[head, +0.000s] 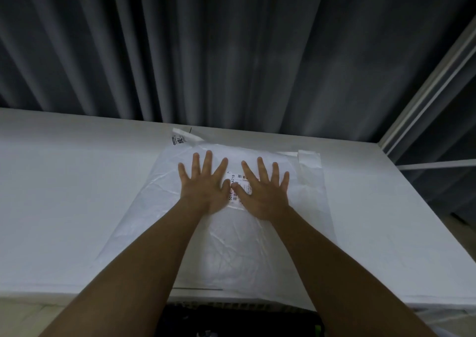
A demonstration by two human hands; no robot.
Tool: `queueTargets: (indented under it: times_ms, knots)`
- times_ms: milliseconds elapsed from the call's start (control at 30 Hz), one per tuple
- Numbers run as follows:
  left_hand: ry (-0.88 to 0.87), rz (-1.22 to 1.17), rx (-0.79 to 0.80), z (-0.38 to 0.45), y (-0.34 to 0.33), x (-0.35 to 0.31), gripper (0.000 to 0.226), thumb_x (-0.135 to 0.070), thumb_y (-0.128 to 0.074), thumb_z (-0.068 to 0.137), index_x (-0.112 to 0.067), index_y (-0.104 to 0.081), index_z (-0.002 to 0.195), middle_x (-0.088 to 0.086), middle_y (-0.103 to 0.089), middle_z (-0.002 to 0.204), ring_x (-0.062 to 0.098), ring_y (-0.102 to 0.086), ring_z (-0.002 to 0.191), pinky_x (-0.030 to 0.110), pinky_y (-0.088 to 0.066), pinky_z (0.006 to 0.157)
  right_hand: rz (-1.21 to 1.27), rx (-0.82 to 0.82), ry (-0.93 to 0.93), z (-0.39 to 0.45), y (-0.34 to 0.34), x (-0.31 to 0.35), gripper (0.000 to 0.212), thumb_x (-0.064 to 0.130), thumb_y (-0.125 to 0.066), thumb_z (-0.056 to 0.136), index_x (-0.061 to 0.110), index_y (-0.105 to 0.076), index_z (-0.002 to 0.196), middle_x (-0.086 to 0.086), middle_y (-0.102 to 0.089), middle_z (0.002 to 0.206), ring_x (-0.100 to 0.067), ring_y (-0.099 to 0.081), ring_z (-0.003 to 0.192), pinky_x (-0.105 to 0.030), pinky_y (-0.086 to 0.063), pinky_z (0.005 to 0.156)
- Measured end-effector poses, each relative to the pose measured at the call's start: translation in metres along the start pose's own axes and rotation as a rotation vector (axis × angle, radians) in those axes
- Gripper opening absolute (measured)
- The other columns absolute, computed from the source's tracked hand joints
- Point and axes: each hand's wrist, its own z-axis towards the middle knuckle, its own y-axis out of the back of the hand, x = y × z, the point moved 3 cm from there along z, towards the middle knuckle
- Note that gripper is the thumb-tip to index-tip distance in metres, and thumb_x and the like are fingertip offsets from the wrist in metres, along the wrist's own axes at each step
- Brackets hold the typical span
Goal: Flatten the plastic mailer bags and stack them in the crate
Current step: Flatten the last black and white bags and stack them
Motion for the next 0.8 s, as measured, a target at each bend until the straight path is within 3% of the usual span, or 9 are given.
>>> queueTargets:
  times_ms: [167,300,800]
  knots:
    - [0.016,0.027,0.031,0.01,-0.006,0.003,0.064,-0.065,-0.005,0.092,-0.041,0.014,0.148,0.004,0.023,0.157,0.034,0.024,0.142,0.064,0.01,0.111,0.018,0.019,-0.02,0.003,-0.011,-0.002,0.081,0.081,0.0,0.077,0.044,0.008,0.149,0.003,0.017,0.16,-0.034,0.014,0.146,-0.059,0.011,0.113]
    - [0.021,0.057,0.017,0.01,-0.015,0.004,0.063,-0.063,-0.004,0.092,-0.041,0.013,0.148,0.004,0.022,0.158,0.034,0.024,0.143,0.064,0.012,0.11,0.014,0.056,-0.02,0.006,-0.016,-0.004,0.074,0.077,-0.01,0.085,0.044,0.009,0.149,0.003,0.019,0.159,-0.035,0.016,0.145,-0.061,0.01,0.113]
    - [0.025,0.051,0.086,0.016,-0.028,0.006,0.063,-0.066,-0.004,0.092,-0.042,0.014,0.147,0.003,0.021,0.158,0.033,0.022,0.143,0.066,0.011,0.109,0.002,0.133,-0.016,0.009,-0.022,-0.004,0.074,0.077,-0.011,0.086,0.043,0.009,0.149,0.002,0.02,0.159,-0.037,0.019,0.144,-0.061,0.012,0.112]
